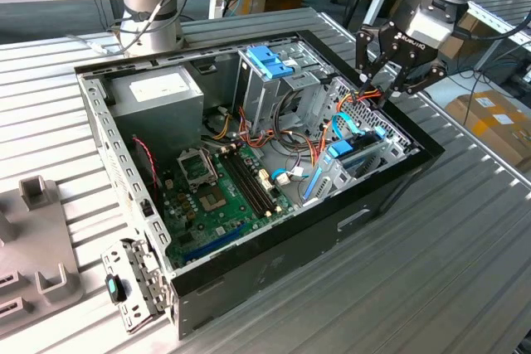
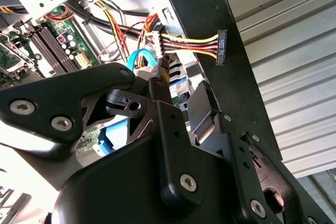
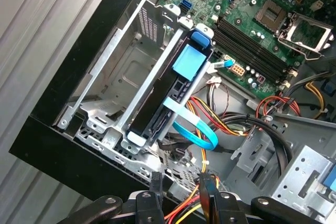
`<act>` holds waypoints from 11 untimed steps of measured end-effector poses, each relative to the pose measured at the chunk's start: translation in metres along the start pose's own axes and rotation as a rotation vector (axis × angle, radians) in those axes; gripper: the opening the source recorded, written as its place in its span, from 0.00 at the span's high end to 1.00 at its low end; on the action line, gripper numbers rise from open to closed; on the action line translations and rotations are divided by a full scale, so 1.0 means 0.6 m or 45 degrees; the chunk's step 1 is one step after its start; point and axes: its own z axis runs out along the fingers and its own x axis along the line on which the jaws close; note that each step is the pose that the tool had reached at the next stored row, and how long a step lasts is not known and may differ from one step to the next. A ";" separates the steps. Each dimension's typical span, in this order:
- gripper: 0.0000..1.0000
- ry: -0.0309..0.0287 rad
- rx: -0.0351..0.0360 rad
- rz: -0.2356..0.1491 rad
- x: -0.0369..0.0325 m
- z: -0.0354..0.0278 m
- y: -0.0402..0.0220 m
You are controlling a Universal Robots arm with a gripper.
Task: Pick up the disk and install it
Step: 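Insert the second disk wire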
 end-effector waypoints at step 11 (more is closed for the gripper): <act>0.58 -0.0002 -0.0001 -0.004 0.000 0.000 -0.004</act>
